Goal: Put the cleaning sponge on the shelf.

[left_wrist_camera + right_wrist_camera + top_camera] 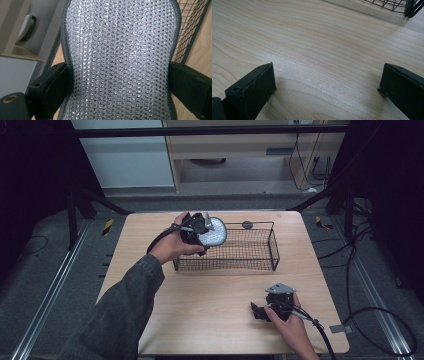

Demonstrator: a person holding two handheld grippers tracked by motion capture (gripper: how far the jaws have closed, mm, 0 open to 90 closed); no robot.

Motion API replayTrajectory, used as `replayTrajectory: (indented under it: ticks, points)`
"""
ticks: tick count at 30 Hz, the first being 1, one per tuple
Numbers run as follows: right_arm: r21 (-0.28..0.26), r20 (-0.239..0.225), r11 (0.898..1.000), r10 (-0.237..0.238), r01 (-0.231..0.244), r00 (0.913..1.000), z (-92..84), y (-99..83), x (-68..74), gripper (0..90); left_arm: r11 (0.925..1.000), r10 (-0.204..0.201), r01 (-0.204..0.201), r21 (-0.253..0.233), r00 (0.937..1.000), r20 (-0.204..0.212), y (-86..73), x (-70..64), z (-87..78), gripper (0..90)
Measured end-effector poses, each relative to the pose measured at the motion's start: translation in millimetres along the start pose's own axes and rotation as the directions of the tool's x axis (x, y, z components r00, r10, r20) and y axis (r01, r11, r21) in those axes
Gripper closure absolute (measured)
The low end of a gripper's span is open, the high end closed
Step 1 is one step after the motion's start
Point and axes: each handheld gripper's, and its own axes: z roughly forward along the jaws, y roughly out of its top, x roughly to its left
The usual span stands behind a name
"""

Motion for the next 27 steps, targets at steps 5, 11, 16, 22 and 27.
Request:
replayTrajectory:
  ticks: [5, 11, 16, 22, 27]
  points:
    - [-0.001, 0.003, 1.000, 0.000, 0.000, 1.0000, -0.1, -0.2, 0.2, 0.5, 1.0000, -0.002, 0.002, 0.009, 0.9997, -0.023, 2.8, -2.6, -8.8, 5.6]
    - [-0.005, 0.002, 1.000, 0.011, -0.011, 0.9999, -0.8, -0.5, 1.0, 0.6, 0.9995, 0.012, -0.012, 0.031, 0.9997, -0.019, 5.1, -5.1, -5.9, 5.9]
    - [-0.006, -0.001, 1.000, 0.017, -0.017, 0.9999, -1.1, -0.6, 1.3, 0.6, 0.9989, 0.003, -0.002, 0.046, 0.9999, -0.014, 3.0, 1.0, 6.6, 6.1]
    - [-0.006, -0.001, 1.000, 0.005, -0.005, 1.0000, -0.5, -0.4, 0.4, 0.4, 0.9990, 0.005, -0.005, 0.045, 1.0000, -0.001, 0.6, 7.7, 19.0, 6.5]
    - [-0.006, -0.003, 1.000, 0.005, -0.005, 1.0000, -0.3, -0.3, 0.3, 0.4, 0.9984, 0.003, -0.003, 0.056, 1.0000, 0.005, -3.6, 11.9, 27.4, 6.9]
